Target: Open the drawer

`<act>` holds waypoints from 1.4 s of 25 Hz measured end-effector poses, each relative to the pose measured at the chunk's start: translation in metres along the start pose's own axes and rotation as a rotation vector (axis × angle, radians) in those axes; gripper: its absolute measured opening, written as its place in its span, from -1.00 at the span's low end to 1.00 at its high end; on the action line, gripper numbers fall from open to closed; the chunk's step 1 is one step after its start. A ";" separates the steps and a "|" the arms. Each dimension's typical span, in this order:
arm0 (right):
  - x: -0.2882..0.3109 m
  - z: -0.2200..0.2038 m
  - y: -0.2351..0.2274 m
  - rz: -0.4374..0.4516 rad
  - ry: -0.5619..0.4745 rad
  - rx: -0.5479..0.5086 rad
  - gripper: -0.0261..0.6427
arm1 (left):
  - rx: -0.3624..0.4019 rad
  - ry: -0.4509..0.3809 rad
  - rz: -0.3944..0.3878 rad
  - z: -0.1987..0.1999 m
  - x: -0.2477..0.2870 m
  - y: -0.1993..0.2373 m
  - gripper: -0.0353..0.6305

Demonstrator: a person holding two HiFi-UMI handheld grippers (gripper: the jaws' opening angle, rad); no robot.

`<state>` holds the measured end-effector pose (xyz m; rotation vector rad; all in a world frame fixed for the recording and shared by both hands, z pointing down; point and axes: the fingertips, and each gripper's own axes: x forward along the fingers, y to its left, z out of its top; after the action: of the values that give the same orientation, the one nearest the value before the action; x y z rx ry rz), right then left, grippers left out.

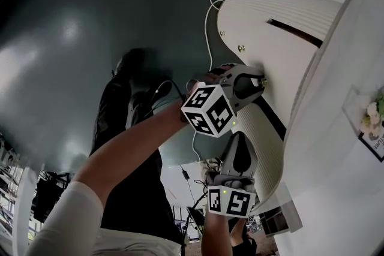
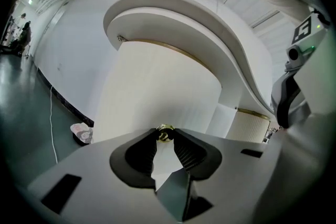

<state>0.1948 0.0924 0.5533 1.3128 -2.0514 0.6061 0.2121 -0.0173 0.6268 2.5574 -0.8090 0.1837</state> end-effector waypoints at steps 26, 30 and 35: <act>-0.028 -0.027 0.064 0.001 -0.003 0.045 -0.89 | -0.038 0.083 0.002 -0.039 -0.105 -0.017 -0.58; -0.031 -0.030 0.076 0.007 0.004 0.051 -0.89 | -0.043 0.116 0.005 -0.047 -0.126 -0.018 -0.58; -0.032 -0.033 0.082 0.027 0.004 0.003 -0.89 | -0.029 0.147 0.003 -0.051 -0.138 -0.022 -0.58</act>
<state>0.1387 0.1676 0.5501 1.2860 -2.0694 0.6233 0.1120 0.0926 0.6289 2.4821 -0.7542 0.3537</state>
